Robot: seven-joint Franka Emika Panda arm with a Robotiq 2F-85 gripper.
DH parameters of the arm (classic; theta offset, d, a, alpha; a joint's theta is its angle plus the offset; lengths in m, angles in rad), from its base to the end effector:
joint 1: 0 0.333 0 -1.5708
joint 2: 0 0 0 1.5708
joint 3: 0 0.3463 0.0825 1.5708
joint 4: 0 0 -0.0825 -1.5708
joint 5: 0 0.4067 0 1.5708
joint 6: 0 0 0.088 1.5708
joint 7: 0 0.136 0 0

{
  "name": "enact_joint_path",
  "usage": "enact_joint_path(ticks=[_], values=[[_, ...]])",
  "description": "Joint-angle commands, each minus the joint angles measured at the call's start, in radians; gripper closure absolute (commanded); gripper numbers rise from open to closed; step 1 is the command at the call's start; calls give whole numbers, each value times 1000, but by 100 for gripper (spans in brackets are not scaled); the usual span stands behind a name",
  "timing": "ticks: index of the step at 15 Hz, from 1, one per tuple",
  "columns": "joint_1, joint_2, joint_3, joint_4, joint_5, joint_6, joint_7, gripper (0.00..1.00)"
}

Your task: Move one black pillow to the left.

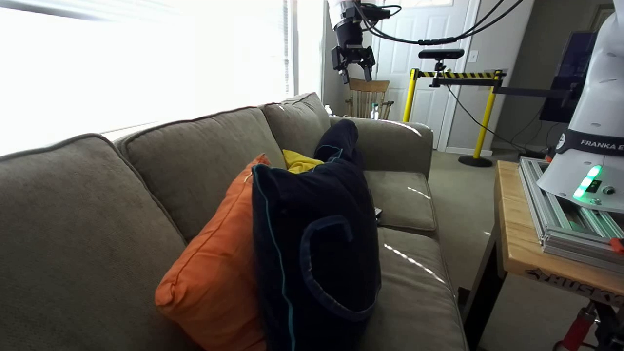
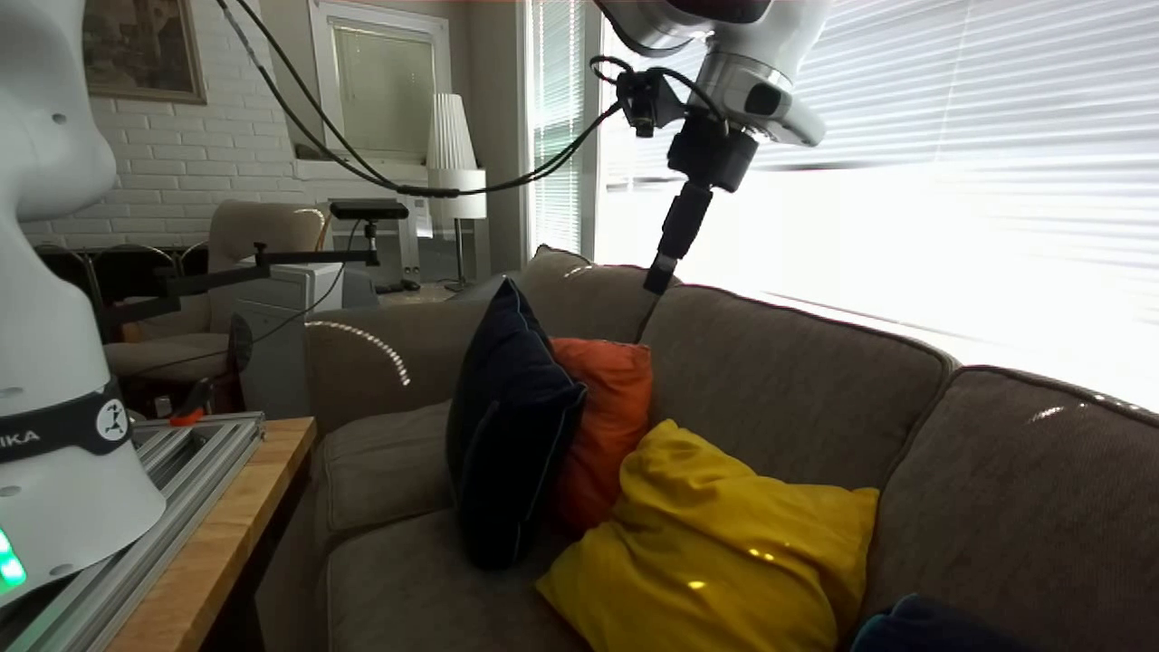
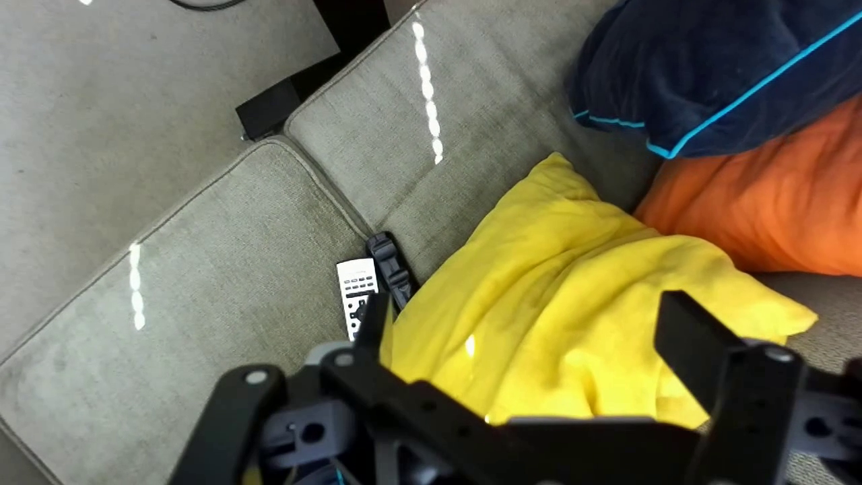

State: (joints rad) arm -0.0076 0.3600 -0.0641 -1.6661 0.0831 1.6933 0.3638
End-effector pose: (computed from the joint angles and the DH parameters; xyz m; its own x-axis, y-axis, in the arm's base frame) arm 0.6389 -0.0322 0.3666 0.8433 -0.4294 -0.3233 -0.4321 -0.8993 0.0674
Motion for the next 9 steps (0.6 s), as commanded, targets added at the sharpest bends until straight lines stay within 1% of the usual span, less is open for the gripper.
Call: enact_joint_path(ticks=[1,6,9], values=[[9,5,1,-22,21,43,48,0],[39,2,17,-97,84,143,192,0],[64,0,21,-142,113,179,282,0]])
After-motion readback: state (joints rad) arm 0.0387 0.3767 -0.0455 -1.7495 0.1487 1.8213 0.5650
